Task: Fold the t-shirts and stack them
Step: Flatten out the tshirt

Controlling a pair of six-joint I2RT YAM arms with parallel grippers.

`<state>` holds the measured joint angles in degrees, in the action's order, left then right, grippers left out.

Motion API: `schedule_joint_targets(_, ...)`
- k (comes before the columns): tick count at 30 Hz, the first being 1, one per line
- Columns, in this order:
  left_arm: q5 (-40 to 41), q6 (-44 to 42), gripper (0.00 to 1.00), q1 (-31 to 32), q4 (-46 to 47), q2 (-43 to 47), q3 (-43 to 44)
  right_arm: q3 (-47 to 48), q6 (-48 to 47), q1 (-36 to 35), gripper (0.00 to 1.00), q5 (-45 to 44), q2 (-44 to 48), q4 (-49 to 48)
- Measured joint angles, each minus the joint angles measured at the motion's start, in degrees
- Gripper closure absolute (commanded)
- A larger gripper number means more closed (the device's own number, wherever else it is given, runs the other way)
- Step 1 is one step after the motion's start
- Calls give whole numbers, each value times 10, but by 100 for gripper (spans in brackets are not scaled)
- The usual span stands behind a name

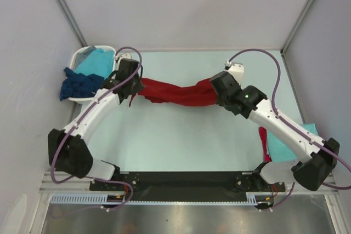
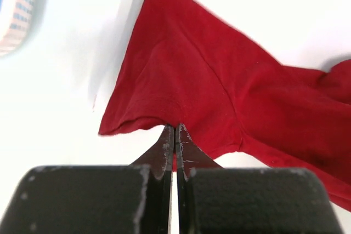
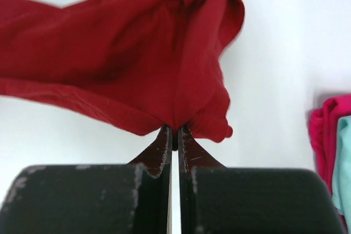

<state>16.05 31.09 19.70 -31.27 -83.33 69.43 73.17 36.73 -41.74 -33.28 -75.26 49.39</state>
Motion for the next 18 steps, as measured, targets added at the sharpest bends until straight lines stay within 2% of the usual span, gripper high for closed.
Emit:
schedule_joint_targets(7,30,-1,100,10,-58,92,29,117,-39,18,100,-31,2,52)
schedule_joint_targets(13,61,-3,100,15,-94,141,139,250,-82,38,100,-64,4,65)
schedule_joint_targets(18,90,-11,100,30,-107,169,215,300,-112,37,100,-82,7,69)
